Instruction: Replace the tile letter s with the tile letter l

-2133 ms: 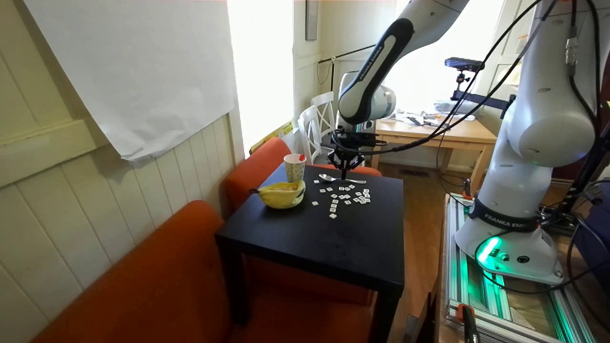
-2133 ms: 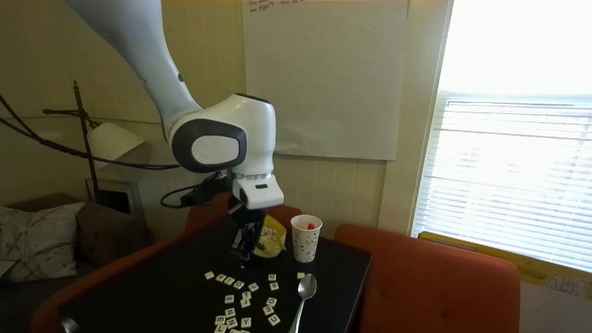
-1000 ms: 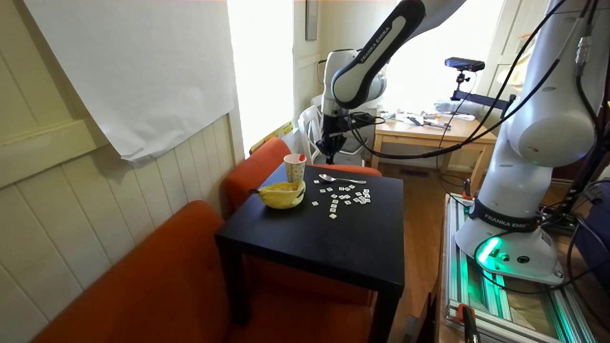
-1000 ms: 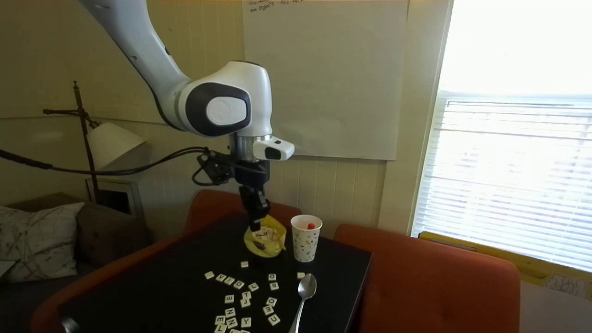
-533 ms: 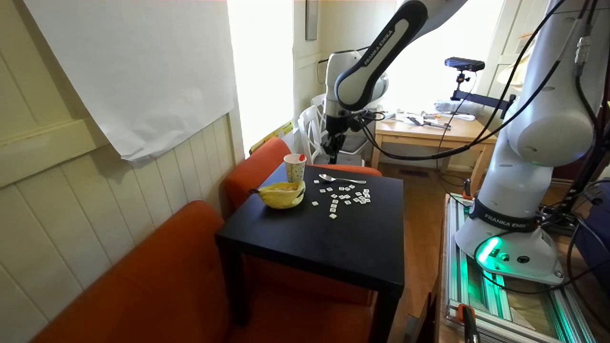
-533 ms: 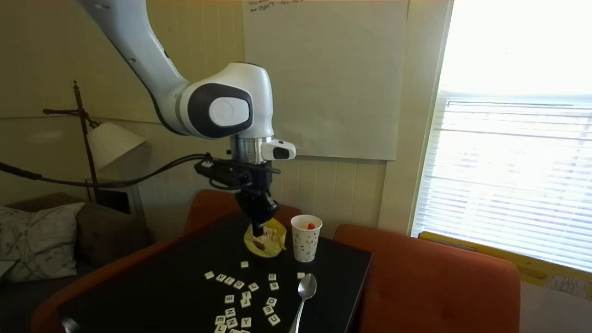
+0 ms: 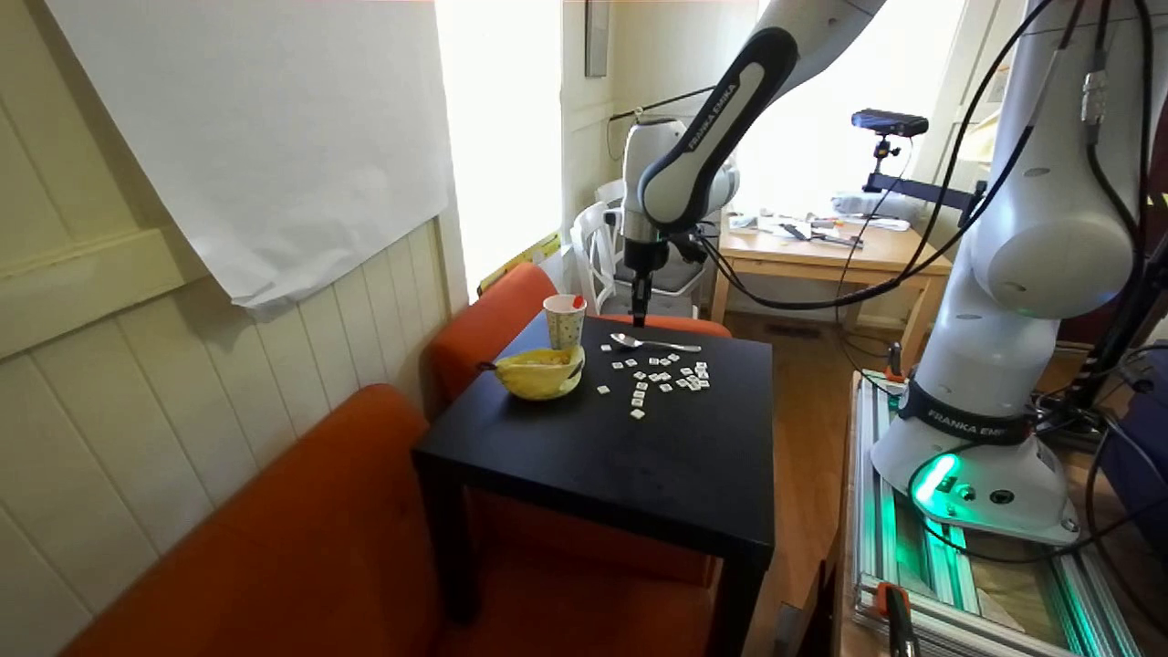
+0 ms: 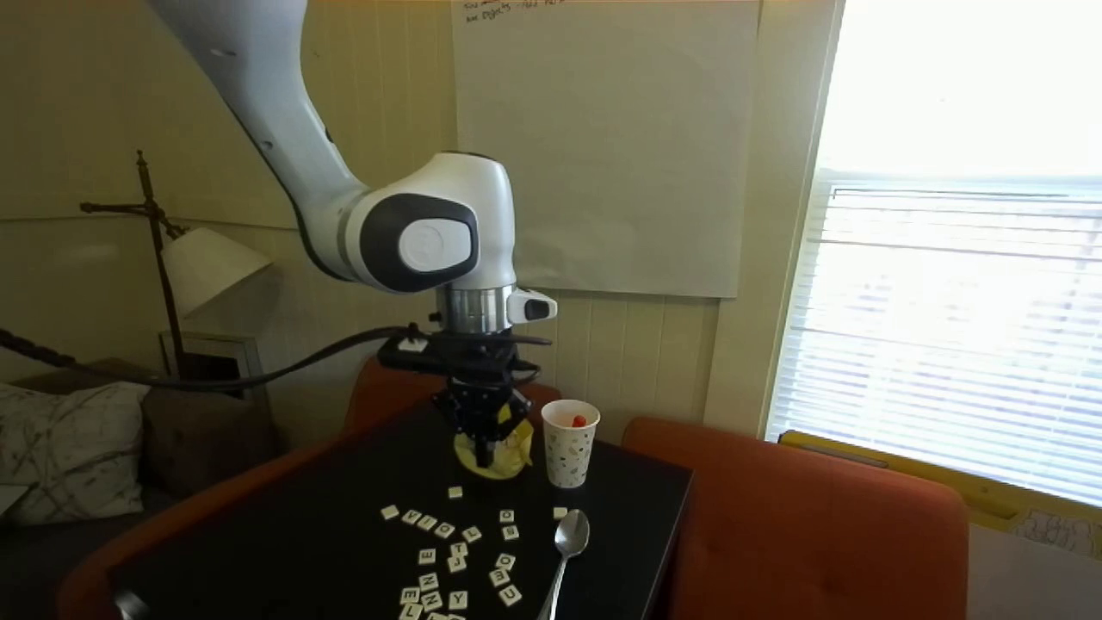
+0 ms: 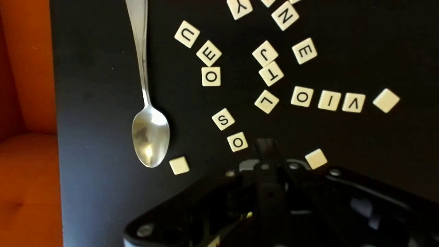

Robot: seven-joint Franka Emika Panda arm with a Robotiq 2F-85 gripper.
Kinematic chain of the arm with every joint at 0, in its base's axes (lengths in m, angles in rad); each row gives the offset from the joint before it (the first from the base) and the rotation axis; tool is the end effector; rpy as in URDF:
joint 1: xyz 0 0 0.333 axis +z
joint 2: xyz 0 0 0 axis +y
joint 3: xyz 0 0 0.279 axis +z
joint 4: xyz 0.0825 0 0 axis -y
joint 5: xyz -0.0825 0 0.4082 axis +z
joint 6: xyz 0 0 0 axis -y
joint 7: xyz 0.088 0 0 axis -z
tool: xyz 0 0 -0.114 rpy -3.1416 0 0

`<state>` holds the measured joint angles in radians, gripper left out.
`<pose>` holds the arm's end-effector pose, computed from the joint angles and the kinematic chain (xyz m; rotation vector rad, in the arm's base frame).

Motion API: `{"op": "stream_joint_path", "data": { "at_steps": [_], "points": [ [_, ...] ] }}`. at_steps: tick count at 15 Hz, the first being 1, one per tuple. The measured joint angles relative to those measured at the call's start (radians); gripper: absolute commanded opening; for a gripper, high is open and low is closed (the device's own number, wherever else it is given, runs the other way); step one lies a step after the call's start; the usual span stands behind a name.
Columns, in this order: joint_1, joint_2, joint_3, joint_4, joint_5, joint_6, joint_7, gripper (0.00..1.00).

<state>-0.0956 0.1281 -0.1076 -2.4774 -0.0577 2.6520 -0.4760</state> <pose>0.4800 -0.0992 0.1809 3.0455 0.4982 0.0466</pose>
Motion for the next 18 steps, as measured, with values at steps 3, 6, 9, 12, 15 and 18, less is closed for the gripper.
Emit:
{"op": "stream_joint_path", "data": {
  "at_steps": [3, 6, 9, 12, 15, 18],
  "points": [
    [-0.011, 0.055, 0.016, 0.013, -0.001, 0.023, -0.151, 0.00],
    [-0.030, 0.109, 0.033, 0.036, -0.009, 0.030, -0.297, 0.01],
    [-0.043, 0.145, 0.041, 0.060, -0.009, 0.030, -0.364, 0.01],
    [-0.045, 0.151, 0.043, 0.066, -0.010, 0.030, -0.371, 0.00],
    [-0.045, 0.159, 0.042, 0.066, -0.034, 0.027, -0.373, 0.00],
    [-0.046, 0.179, 0.046, 0.066, -0.052, 0.023, -0.412, 0.00]
  ]
}}
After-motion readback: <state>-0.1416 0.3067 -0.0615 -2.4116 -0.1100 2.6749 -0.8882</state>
